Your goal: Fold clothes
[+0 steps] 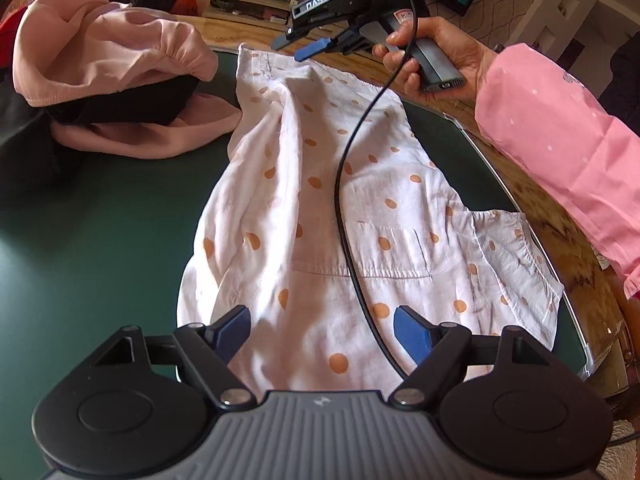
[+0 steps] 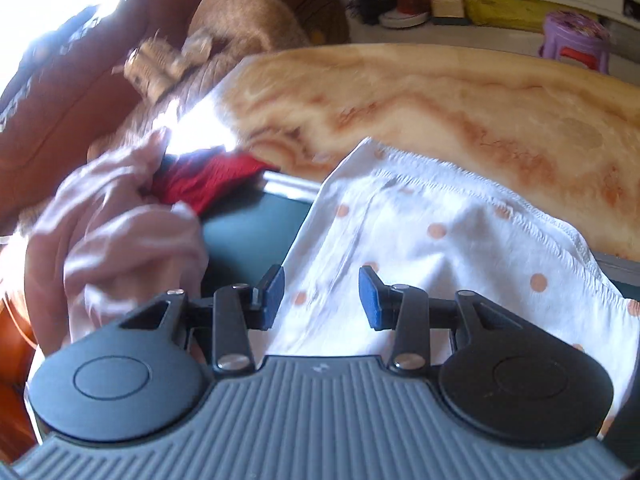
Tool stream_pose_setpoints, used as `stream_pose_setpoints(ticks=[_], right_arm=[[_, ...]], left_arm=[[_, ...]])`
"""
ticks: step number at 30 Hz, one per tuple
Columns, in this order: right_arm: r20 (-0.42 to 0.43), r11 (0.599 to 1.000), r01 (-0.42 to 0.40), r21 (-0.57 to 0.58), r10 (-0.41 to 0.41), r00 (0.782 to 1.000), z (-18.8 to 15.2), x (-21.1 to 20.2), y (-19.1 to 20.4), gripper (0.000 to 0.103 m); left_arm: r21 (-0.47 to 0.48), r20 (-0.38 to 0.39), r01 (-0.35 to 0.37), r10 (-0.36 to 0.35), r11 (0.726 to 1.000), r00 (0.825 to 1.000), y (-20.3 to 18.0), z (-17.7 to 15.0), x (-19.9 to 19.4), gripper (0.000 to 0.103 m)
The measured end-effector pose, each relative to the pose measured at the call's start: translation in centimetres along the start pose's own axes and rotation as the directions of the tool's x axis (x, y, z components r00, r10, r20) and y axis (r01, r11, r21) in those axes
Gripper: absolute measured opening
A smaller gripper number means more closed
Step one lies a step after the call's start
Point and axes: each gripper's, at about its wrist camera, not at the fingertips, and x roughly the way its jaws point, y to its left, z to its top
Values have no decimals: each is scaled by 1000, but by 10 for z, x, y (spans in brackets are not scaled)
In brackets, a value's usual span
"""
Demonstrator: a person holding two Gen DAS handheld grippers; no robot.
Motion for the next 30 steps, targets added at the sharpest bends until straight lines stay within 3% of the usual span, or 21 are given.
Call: stream_pose_setpoints(ticks=[3, 6, 9, 11, 14, 16, 20, 23, 24, 25, 26, 30], right_arm=[[-2, 997, 41, -67, -41, 999, -24, -16, 33, 48], [35, 991, 30, -130, -26, 999, -59, -48, 58, 48], [71, 979, 72, -191, -59, 996, -97, -67, 83, 47], [141, 951, 143, -273, -108, 984, -124, -74, 105, 44], [100, 924, 132, -358, -102, 990, -148, -64, 127, 43], [75, 898, 191, -396, -175, 982, -157, -49, 134, 43], [18, 923, 182, -341, -187, 982, -164, -37, 116, 44], [33, 932, 156, -326, -154, 988, -169, -41, 107, 42], [37, 936, 147, -319, -143, 989, -171, -42, 105, 36], [42, 940, 142, -310, -136, 990, -171, -44, 103, 19], [49, 944, 141, -300, -132, 990, -171, -46, 103, 11], [72, 939, 191, -287, -178, 982, -170, -53, 103, 14]], left_arm=[[-16, 63, 17, -16, 1000, 998, 5, 5, -8, 80], [-47, 52, -1, 4, 999, 999, 14, 6, -6, 75], [-55, 30, -12, 14, 998, 999, 16, 0, -3, 71], [-54, 37, -17, 19, 998, 999, 15, -4, -5, 71], [-58, 56, -27, 30, 998, 998, 12, -8, -13, 71], [-59, 50, -37, 40, 998, 998, 12, -10, -15, 71], [-54, 19, -60, 61, 997, 998, 13, -14, -14, 71], [-63, 7, -62, 63, 996, 998, 17, -16, -12, 71], [-68, 8, -63, 63, 996, 998, 18, -16, -12, 71], [-73, 12, -63, 64, 995, 998, 19, -16, -13, 71], [-77, 18, -62, 64, 995, 998, 21, -15, -14, 71], [-65, 8, -68, 69, 996, 998, 24, -12, -13, 70]])
